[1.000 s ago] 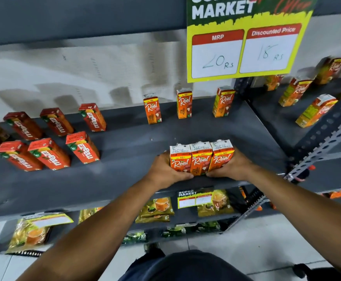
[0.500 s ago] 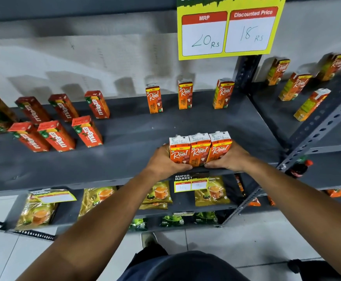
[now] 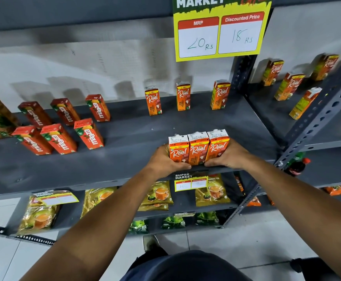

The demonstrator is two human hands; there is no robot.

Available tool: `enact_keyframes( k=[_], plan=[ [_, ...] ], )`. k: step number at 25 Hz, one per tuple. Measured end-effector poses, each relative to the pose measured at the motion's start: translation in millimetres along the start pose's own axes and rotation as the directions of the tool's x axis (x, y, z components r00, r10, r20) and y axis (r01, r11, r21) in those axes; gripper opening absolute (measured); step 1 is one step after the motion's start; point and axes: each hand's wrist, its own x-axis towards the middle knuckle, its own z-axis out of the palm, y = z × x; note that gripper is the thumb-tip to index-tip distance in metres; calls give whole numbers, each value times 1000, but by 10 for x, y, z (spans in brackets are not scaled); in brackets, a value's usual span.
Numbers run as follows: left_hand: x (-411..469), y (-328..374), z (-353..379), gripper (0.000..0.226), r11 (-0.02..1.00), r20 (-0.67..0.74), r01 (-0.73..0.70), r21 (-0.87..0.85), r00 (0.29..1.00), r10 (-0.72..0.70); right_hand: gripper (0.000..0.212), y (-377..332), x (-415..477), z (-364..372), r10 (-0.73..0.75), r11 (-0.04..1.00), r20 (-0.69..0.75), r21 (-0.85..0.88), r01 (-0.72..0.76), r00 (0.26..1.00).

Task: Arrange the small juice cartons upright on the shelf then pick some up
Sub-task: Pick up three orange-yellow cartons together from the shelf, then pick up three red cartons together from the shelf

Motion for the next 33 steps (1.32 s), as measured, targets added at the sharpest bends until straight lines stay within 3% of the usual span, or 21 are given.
enact_keyframes(
  k=[4, 7, 8, 10, 12, 13, 14, 16, 18, 21, 23, 26, 30, 32, 33],
  plan=[
    [8, -16, -19, 66, 1000, 48, -20, -17, 999, 21, 93, -1, -45, -7, -11, 999, -14, -33, 10, 1000],
    [-23, -28, -106, 100, 995, 89, -70, -69, 993, 76, 134, 25, -154, -52, -60, 995, -13, -83, 59, 998],
    [-56, -44, -150, 112, 991, 83, -86, -106, 992, 95, 139, 62, -229, -68, -54, 994, -70, -97, 47, 996],
    [-191, -130, -285, 122, 988, 12, -123, -95, 992, 125, 119, 168, -466, -34, -61, 994, -278, -104, 33, 959],
    [-432, -360, -488, 112, 982, -117, -189, -2, 975, 188, 65, 283, -728, 104, -173, 980, -456, -169, 106, 873],
    [-578, -523, -614, 102, 975, -192, -221, 34, 956, 224, 44, 297, -849, 212, -204, 970, -425, -210, 123, 882],
    [-742, -705, -774, 89, 969, -270, -238, 71, 930, 248, 33, 268, -930, 350, -228, 958, -307, -241, 156, 924],
    [-1105, -990, -1106, 69, 969, -412, -210, 129, 878, 245, 24, 151, -979, 716, -351, 906, 3, -253, 341, 936],
    [-1402, -1155, -1441, 63, 980, -543, -153, 128, 816, 199, 24, -133, -902, 1110, -475, 850, 171, -166, 500, 863],
    [-1575, -1334, -1979, 65, 995, -770, -70, 75, 630, 102, 31, -824, -615, 1599, -602, 793, 174, 11, 610, 780],
    [-1523, -1455, -2411, 75, 996, -837, -75, -50, 548, -1, 40, -1297, -391, 1822, -610, 791, 78, 117, 600, 789],
    [-1285, -1663, -3028, 93, 979, -774, -56, -196, 622, -119, 71, -1868, 30, 1958, -459, 876, 11, 173, 450, 889],
    [-711, -1794, -3570, 104, 969, -541, -37, -246, 834, -106, 116, -2330, 731, 2095, -245, 966, 48, 99, 240, 968],
    [-469, -1773, -3710, 108, 983, -407, -17, -185, 912, -61, 116, -2438, 967, 2131, -180, 984, 124, 31, 178, 976],
    [-370, -1795, -3736, 106, 993, -375, -7, -120, 926, -39, 104, -2463, 1031, 2156, -150, 988, 164, -16, 155, 975]
  ],
)
